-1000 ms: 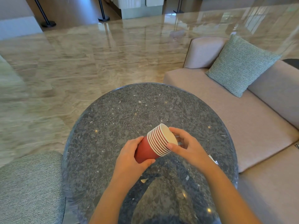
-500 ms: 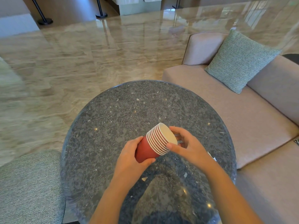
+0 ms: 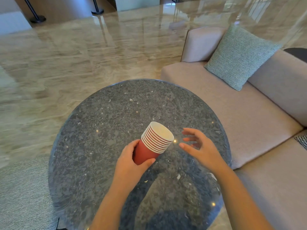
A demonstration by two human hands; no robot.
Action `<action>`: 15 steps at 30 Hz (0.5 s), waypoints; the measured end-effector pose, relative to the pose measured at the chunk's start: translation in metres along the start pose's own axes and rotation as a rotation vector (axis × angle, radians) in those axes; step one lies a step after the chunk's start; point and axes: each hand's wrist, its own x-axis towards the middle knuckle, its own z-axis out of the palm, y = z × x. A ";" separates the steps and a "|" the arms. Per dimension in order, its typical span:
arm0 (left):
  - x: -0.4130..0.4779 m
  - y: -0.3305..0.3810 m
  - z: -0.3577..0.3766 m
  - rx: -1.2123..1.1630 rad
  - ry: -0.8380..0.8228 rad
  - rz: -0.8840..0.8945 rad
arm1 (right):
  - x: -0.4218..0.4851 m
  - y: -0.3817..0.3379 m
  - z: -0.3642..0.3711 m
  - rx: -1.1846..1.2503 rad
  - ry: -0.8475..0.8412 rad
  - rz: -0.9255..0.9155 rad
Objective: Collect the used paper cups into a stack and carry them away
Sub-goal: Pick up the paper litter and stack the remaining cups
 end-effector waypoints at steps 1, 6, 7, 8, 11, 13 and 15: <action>0.001 0.001 0.004 -0.007 -0.001 -0.005 | 0.000 0.006 -0.004 -0.022 0.020 0.003; 0.004 0.006 0.025 -0.051 0.000 -0.032 | 0.003 0.044 -0.026 -0.131 0.104 0.046; 0.005 0.006 0.029 -0.058 -0.001 -0.039 | 0.003 0.052 -0.030 -0.160 0.115 0.058; 0.005 0.007 0.033 -0.067 -0.001 -0.047 | 0.003 0.061 -0.033 -0.184 0.123 0.072; 0.008 0.009 0.045 -0.072 0.008 -0.060 | 0.001 0.086 -0.040 -0.243 0.110 0.136; 0.009 0.010 0.051 -0.070 0.012 -0.068 | -0.001 0.101 -0.044 -0.275 0.091 0.165; 0.010 0.011 0.057 -0.074 0.016 -0.080 | -0.003 0.112 -0.047 -0.287 0.070 0.167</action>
